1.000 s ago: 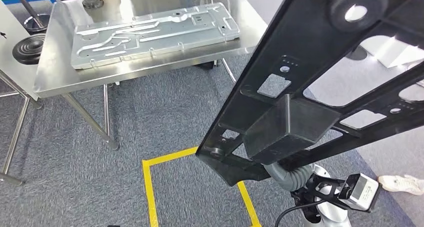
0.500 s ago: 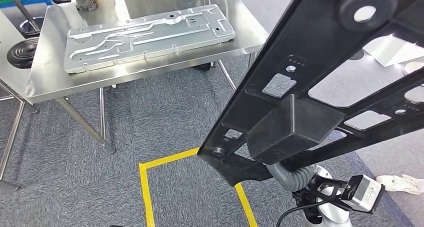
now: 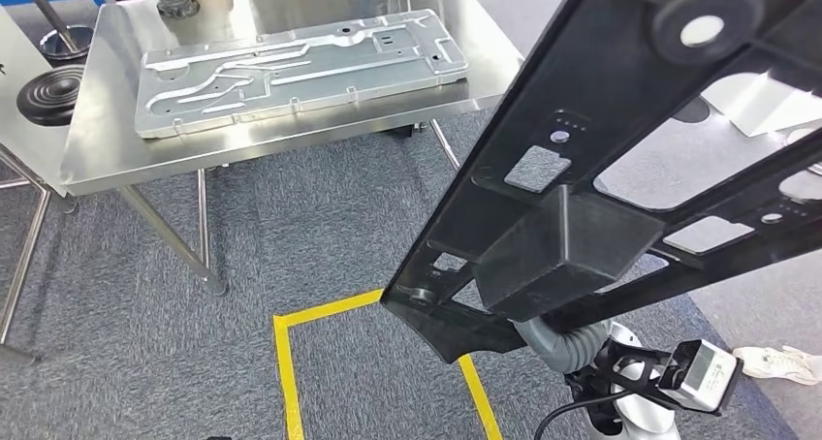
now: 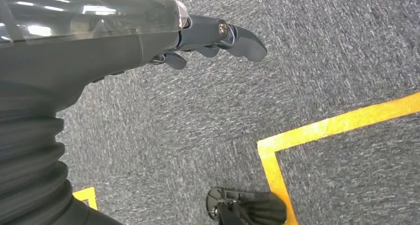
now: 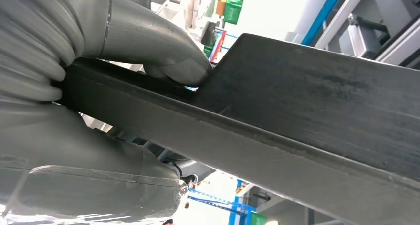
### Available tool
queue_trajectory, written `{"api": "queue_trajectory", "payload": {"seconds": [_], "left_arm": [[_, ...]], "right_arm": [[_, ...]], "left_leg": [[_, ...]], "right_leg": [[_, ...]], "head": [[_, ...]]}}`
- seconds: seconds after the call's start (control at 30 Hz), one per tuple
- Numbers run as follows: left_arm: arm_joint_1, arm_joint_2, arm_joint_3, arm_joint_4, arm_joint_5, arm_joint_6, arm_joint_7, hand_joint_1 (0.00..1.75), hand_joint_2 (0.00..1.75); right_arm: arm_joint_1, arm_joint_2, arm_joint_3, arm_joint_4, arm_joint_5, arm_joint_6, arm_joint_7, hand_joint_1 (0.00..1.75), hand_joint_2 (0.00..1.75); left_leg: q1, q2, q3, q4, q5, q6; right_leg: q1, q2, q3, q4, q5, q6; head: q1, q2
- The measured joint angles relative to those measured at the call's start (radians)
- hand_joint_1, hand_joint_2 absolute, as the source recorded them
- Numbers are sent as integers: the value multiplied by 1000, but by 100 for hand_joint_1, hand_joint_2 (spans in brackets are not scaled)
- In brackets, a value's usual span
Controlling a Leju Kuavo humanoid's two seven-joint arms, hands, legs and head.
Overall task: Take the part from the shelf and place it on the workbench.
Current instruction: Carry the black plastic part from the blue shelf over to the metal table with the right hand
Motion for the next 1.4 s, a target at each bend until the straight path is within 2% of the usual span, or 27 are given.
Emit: {"api": "queue_trajectory", "payload": {"seconds": [0.1,0.17,0.2,0.27,0.3,0.33,0.37,0.43,0.47,0.53,0.6,0.67,0.7,0.77,0.8,0.83,0.87,0.93,0.97,1.0,1.07,1.17,1.23,1.3,1.33,1.37,1.4], "left_arm": [[0,0,0,0,0,0,0,0,175],[-2,0,0,0,0,0,-1,0,175],[-2,0,0,0,-1,0,0,0,175],[-1,0,0,0,-2,0,0,0,175],[0,0,0,0,-3,0,0,0,175],[1,0,0,0,-4,0,0,0,175],[2,0,0,0,-5,0,0,0,175],[1,1,0,0,-5,0,1,0,175],[0,2,0,0,-6,0,0,0,175],[0,1,0,0,-7,-1,0,0,175],[2,1,0,0,-9,-2,0,0,175],[1,2,0,0,-10,-2,0,0,175],[0,2,0,0,-11,-2,0,0,175],[-1,2,0,0,-11,-2,1,0,175],[-1,2,0,0,-12,-3,2,0,175],[-1,2,0,0,-12,-3,2,0,175],[-1,2,0,0,-13,-3,3,0,175],[0,1,0,0,-14,-3,3,0,175],[-1,1,0,0,-14,-3,3,0,175],[-1,0,0,0,-14,-3,3,0,175],[-2,-1,0,0,-14,-4,3,0,175],[-3,-1,0,0,-14,-4,3,0,175],[-3,0,0,0,-14,-4,3,0,175],[-1,0,0,0,-14,-4,3,0,175],[0,0,0,0,-14,-4,3,0,175],[1,1,0,0,-14,-4,3,0,175],[2,1,0,0,-14,-4,3,0,175]], "right_arm": [[1,0,0,0,0,0,-1,173,175],[1,0,0,0,1,0,-3,173,175],[1,1,0,0,2,0,-4,173,175],[2,1,0,0,2,0,-5,173,175],[2,1,0,1,3,0,-5,173,175],[2,1,0,1,3,0,-5,173,175],[2,1,0,1,2,0,-5,173,175],[1,1,0,1,2,-1,-5,173,175],[1,1,0,1,3,-1,-5,173,175],[2,1,0,1,3,-2,-4,173,175],[4,1,0,1,4,-3,-3,173,175],[6,1,0,0,6,-4,-3,173,175],[6,1,0,0,6,-4,-3,173,175],[6,1,0,-1,9,-4,-3,173,175],[7,1,0,0,10,-4,-3,173,175],[7,1,0,0,11,-4,-3,173,175],[6,1,0,0,12,-4,-2,173,175],[4,1,0,0,12,-4,-2,173,175],[3,1,0,0,12,-4,-1,173,175],[1,1,0,0,12,-4,-1,173,175],[-1,2,0,-1,12,-4,-1,173,175],[-1,3,0,-2,13,-4,0,173,175],[-3,5,0,-2,12,-4,0,173,175],[-3,6,0,-1,13,-4,0,173,175],[-2,6,0,-1,13,-4,0,173,175],[0,6,0,-1,13,-4,0,173,175],[1,6,0,-1,13,-4,0,173,175]], "left_leg": [[0,1,1,0,-6,-15],[1,2,-13,38,-33,-26],[3,2,-35,88,-60,-31],[7,2,-101,221,-118,-39],[10,2,-128,269,-129,-43],[12,2,-139,282,-120,-45],[15,2,-130,254,-91,-47],[20,3,-74,126,-16,-49],[19,2,-49,69,6,-46],[16,1,-29,22,10,-36],[13,0,-30,19,10,-21],[14,0,-27,14,11,-7],[15,1,-25,12,11,-1],[11,1,-24,12,7,6],[9,1,-23,12,6,9],[7,1,-21,13,4,11],[4,0,-18,13,2,12],[0,-2,-8,13,-4,12],[-2,-2,-4,13,-8,10],[-3,-2,-2,13,-10,7],[-3,-1,-1,11,-14,-3],[-2,1,2,23,-28,-21],[2,1,-39,112,-73,-32],[9,1,-111,240,-118,-44],[13,2,-135,274,-119,-49],[17,2,-140,270,-99,-54],[21,2,-127,229,-62,-58]], "right_leg": [[0,1,6,-20,-1,-12],[-6,0,15,-30,1,-22],[-8,-1,18,-33,1,-26],[-8,-2,20,-32,-2,-30],[-8,-2,21,-31,-3,-30],[-8,-1,23,-30,-6,-29],[-9,0,25,-28,-9,-27],[-10,1,33,-22,-19,-19],[-9,2,34,-19,-24,-13],[-6,3,33,-16,-28,0],[-8,3,33,-16,-30,13],[-12,1,22,13,-50,22],[-13,1,1,57,-74,25],[-13,1,-71,192,-130,27],[-13,0,-105,250,-145,27],[-13,0,-124,276,-142,26],[-13,0,-124,262,-119,23],[-7,0,-71,136,-42,9],[-2,-1,-41,69,-15,1],[2,-2,-20,22,0,-5],[8,-2,-9,-3,-2,-12],[1,-1,11,-29,3,-21],[-4,-4,27,-44,4,-26],[-5,-5,32,-44,-2,-29],[-6,-4,35,-43,-5,-29],[-7,-3,38,-42,-9,-26],[-10,-1,44,-39,-14,-23]], "head": [[0,0],[0,0],[0,0],[0,0],[0,0],[0,0],[0,0],[0,0],[0,0],[0,0],[0,0],[0,0],[0,0],[0,0],[0,0],[0,0],[0,0],[0,0],[0,0],[0,0],[0,0],[0,0],[0,0],[0,0],[0,0],[0,0],[0,0]]}}
